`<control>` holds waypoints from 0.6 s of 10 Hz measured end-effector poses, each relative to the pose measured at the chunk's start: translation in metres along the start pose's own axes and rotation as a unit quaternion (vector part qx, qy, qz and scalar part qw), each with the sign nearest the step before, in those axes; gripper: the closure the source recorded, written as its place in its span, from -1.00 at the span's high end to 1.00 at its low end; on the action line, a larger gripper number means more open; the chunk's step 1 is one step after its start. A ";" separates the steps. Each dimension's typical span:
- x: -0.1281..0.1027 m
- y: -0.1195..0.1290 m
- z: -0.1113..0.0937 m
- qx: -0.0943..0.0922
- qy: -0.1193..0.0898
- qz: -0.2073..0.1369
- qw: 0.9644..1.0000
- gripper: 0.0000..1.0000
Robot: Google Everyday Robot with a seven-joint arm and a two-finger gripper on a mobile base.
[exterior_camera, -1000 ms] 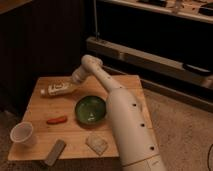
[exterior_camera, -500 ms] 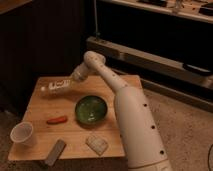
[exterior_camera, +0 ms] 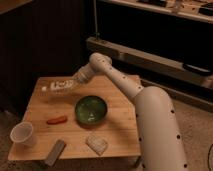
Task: Place the bottle in the ceramic bowl
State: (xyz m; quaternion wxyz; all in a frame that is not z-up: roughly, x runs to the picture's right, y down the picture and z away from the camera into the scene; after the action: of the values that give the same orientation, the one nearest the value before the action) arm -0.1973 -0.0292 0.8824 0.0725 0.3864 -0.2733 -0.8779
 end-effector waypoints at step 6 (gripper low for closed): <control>-0.011 -0.023 -0.040 -0.008 0.011 0.002 1.000 -0.49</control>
State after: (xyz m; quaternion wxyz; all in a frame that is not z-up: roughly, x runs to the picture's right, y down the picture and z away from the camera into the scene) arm -0.1591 -0.0235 0.8548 0.0803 0.3947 -0.2662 -0.8757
